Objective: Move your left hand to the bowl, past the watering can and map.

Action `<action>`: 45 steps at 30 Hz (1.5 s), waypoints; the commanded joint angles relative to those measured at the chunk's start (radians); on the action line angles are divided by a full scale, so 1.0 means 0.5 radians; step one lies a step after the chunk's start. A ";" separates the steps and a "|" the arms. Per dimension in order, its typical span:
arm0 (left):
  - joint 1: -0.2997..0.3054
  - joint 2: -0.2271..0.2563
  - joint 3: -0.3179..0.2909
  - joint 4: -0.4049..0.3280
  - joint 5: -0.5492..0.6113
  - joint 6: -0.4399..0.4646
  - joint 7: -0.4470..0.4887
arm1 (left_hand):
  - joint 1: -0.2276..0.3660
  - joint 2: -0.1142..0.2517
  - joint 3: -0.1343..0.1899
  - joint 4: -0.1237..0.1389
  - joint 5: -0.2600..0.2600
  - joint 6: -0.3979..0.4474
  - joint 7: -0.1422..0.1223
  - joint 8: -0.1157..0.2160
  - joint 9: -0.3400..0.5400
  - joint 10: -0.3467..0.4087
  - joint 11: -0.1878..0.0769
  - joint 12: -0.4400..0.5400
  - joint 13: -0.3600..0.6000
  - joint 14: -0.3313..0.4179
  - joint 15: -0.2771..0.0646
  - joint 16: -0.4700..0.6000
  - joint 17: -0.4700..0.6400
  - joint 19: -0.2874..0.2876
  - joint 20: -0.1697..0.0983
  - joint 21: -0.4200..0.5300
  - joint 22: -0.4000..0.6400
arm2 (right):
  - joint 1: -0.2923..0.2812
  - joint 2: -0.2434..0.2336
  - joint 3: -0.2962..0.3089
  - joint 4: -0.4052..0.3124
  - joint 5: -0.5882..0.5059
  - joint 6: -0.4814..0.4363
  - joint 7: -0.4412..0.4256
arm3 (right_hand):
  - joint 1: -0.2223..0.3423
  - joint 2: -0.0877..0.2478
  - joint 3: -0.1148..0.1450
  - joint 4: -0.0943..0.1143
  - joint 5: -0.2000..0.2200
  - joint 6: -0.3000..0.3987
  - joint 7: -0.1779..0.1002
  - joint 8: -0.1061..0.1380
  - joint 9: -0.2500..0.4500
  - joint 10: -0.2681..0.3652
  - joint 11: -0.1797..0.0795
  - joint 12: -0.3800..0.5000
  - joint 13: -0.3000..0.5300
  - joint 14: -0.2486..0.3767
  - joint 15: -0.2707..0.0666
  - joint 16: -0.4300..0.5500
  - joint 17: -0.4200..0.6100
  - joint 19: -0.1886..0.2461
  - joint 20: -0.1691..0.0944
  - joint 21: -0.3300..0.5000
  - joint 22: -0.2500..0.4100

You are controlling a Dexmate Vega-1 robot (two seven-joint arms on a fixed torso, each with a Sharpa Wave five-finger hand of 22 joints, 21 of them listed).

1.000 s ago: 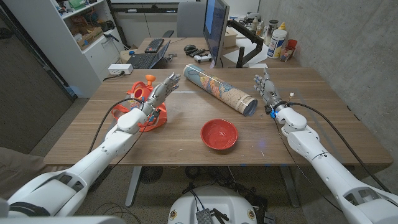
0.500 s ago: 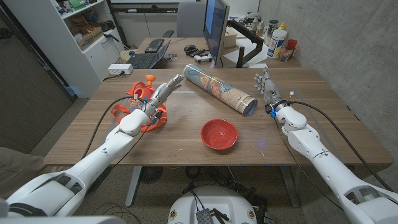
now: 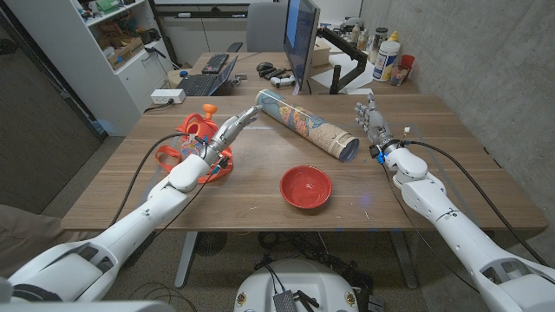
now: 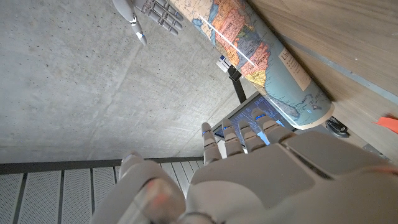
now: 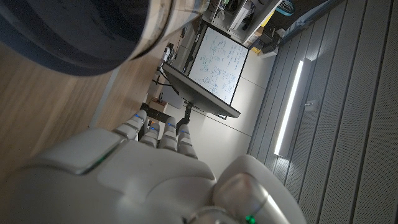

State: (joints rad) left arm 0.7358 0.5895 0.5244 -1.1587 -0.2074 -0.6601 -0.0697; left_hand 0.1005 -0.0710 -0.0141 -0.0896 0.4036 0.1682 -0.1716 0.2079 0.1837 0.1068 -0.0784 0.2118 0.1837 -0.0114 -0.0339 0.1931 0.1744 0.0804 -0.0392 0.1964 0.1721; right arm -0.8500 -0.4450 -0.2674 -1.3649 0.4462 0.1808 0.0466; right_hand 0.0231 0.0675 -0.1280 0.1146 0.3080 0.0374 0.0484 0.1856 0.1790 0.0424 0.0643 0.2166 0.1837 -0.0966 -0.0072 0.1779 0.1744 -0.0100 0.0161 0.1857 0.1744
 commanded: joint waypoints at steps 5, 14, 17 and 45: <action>-0.020 0.007 0.048 0.042 0.192 -0.172 0.058 | -0.016 -0.004 -0.018 -0.001 0.015 0.021 -0.017 0.009 0.006 -0.001 0.000 0.003 0.005 -0.007 -0.161 -0.004 0.010 0.022 -0.008 0.009 0.006 | -0.004 0.010 -0.001 0.008 0.008 0.010 -0.007 | 0.006 0.021 -0.005 0.003 0.008 -0.015 0.008 0.005 0.008 -0.010 -0.002 -0.008 0.005 -0.019 0.007 0.004 0.009 -0.010 0.003 0.008 0.008; -0.106 0.004 0.112 0.119 0.267 -0.280 -0.024 | -0.013 -0.010 -0.024 -0.004 0.027 0.047 -0.018 0.015 0.006 0.018 -0.005 0.007 0.005 0.003 -0.162 -0.003 0.009 0.026 -0.005 0.007 0.005 | 0.001 0.009 -0.004 0.005 0.006 0.002 -0.006 | 0.007 0.022 -0.005 0.004 0.009 -0.015 0.009 0.005 0.008 -0.010 -0.001 -0.008 0.005 -0.021 0.007 0.004 0.009 -0.011 0.003 0.009 0.008; -0.130 -0.006 0.124 0.153 0.326 -0.332 -0.006 | -0.012 -0.012 -0.026 -0.005 0.030 0.048 -0.018 0.014 0.006 0.021 -0.007 0.008 0.005 0.003 -0.162 -0.004 0.009 0.025 -0.004 0.006 0.005 | -0.001 0.010 -0.005 0.001 0.005 -0.007 -0.014 | 0.007 0.022 -0.006 0.004 0.009 -0.015 0.009 0.005 0.008 -0.011 -0.002 -0.008 0.005 -0.022 0.008 0.005 0.009 -0.012 0.003 0.009 0.008; -0.281 0.003 0.192 0.314 0.774 -0.638 0.205 | 0.004 -0.023 -0.057 -0.014 0.096 0.080 -0.016 0.002 0.007 0.047 -0.017 0.001 0.006 0.035 -0.170 -0.004 0.008 0.103 -0.046 0.006 0.004 | -0.002 0.026 -0.013 -0.004 -0.012 -0.029 -0.074 | 0.016 0.021 -0.006 0.000 0.010 -0.007 0.012 0.008 0.008 -0.019 0.004 -0.010 0.005 -0.031 0.012 0.003 0.008 -0.020 0.006 0.009 0.008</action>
State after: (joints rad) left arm 0.6265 0.5809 0.6042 -1.0233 0.1004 -0.9298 0.0013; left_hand 0.0967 -0.0749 -0.0378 -0.0966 0.4442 0.1986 -0.1770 0.2079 0.1836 0.1232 -0.0807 0.2118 0.1836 -0.0010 -0.0341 0.1930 0.1744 0.1367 -0.0356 0.2030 0.1724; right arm -0.8543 -0.4376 -0.2705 -1.3704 0.4427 0.1710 0.0162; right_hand 0.0284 0.0728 -0.1279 0.1146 0.3080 0.0374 0.0483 0.1856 0.1789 0.0426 0.0642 0.2166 0.1837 -0.1037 -0.0001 0.1779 0.1743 -0.0099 0.0161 0.1857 0.1743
